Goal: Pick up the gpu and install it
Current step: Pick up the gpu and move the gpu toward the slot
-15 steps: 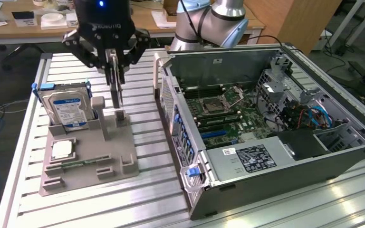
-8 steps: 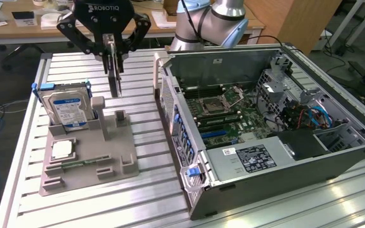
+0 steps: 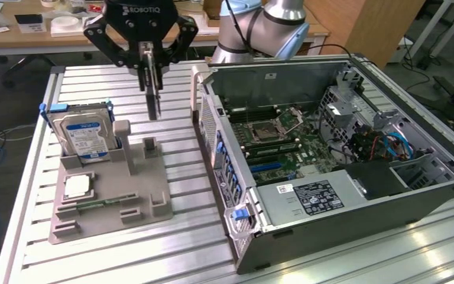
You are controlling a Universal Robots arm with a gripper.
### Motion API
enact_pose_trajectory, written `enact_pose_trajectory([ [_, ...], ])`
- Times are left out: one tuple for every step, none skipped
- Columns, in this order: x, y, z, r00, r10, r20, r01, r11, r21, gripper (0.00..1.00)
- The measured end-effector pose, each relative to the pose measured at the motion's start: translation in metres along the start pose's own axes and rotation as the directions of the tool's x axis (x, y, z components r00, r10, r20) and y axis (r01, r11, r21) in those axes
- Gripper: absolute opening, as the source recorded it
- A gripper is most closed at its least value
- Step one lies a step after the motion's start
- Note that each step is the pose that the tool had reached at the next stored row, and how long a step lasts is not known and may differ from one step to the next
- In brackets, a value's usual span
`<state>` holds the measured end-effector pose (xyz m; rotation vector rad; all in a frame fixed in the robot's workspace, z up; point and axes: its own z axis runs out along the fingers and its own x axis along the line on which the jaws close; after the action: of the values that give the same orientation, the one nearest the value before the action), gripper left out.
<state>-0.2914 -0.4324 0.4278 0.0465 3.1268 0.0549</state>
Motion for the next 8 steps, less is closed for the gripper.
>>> enact_pose_trajectory([
  [-0.0033, 0.0001, 0.0000, 1.0000, 0.000, -0.0001, 0.000, 1.0000, 0.0001, 0.28],
  [-0.0063, 0.0002, 0.0001, 1.0000, 0.000, -0.0001, 0.000, 1.0000, 0.0001, 0.28],
  [-0.0088, 0.0002, 0.0002, 1.0000, -0.002, 0.0000, 0.002, 1.0000, -0.0001, 0.28],
  [-0.0098, 0.0002, 0.0002, 1.0000, -0.008, -0.0003, 0.008, 1.0000, 0.0000, 0.28],
  [-0.0103, 0.0003, 0.0002, 0.9998, -0.018, -0.0006, 0.018, 0.9998, -0.0002, 0.28],
  [-0.0111, 0.0003, 0.0002, 0.9997, -0.026, -0.0009, 0.026, 0.9997, -0.0003, 0.28],
  [-0.0122, 0.0003, 0.0002, 0.9996, -0.028, -0.0011, 0.028, 0.9996, -0.0003, 0.28],
  [-0.0132, 0.0004, 0.0002, 0.9996, -0.028, -0.0011, 0.028, 0.9996, -0.0004, 0.28],
])
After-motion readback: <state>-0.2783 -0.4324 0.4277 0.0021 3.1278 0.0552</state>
